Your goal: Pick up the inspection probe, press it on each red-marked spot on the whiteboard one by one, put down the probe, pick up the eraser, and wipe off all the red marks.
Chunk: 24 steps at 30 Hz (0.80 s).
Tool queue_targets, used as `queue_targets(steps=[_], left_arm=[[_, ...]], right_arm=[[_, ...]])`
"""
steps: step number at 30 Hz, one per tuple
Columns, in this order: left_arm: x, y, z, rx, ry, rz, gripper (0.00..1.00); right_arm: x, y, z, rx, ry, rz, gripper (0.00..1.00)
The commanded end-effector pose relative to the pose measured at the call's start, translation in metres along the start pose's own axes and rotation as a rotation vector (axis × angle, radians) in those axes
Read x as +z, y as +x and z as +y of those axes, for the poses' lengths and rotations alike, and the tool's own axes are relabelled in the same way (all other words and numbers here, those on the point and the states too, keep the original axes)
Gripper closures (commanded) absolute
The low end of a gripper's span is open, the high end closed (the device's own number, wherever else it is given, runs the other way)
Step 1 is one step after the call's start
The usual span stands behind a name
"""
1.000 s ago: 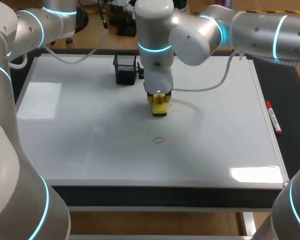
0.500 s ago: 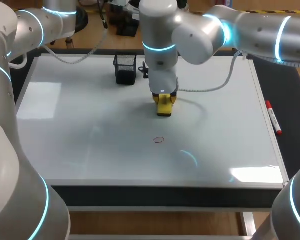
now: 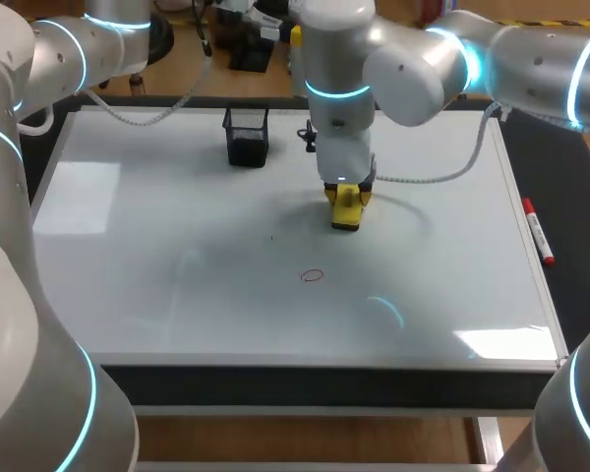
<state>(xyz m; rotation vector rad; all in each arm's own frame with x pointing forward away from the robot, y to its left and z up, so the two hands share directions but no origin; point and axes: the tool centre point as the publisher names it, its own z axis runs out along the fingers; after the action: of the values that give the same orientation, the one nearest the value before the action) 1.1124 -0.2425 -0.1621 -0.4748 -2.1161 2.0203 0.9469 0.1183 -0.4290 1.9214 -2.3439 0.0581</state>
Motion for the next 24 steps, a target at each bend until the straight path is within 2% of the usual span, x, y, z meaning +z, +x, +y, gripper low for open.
queue_targets(steps=[1,6,11,16,24], left_arm=[[-0.002,-0.007,0.002,-0.002,0.006,0.167,1.0],[-0.002,-0.007,0.002,-0.002,0.006,0.167,1.0],[-0.002,-0.007,0.002,-0.002,0.006,0.167,1.0],[-0.002,-0.007,0.002,-0.002,0.006,0.167,1.0],[-0.002,-0.007,0.002,-0.002,0.006,0.167,1.0]], right_arm=[[0.005,0.011,0.0,0.004,0.007,-0.006,1.0],[-0.001,0.016,-0.002,0.029,0.015,-0.026,1.0],[-0.018,0.03,-0.009,0.074,0.022,-0.08,1.0],[-0.031,0.053,-0.019,0.133,0.043,-0.095,1.0],[-0.038,0.098,-0.029,0.255,0.057,-0.095,1.0]])
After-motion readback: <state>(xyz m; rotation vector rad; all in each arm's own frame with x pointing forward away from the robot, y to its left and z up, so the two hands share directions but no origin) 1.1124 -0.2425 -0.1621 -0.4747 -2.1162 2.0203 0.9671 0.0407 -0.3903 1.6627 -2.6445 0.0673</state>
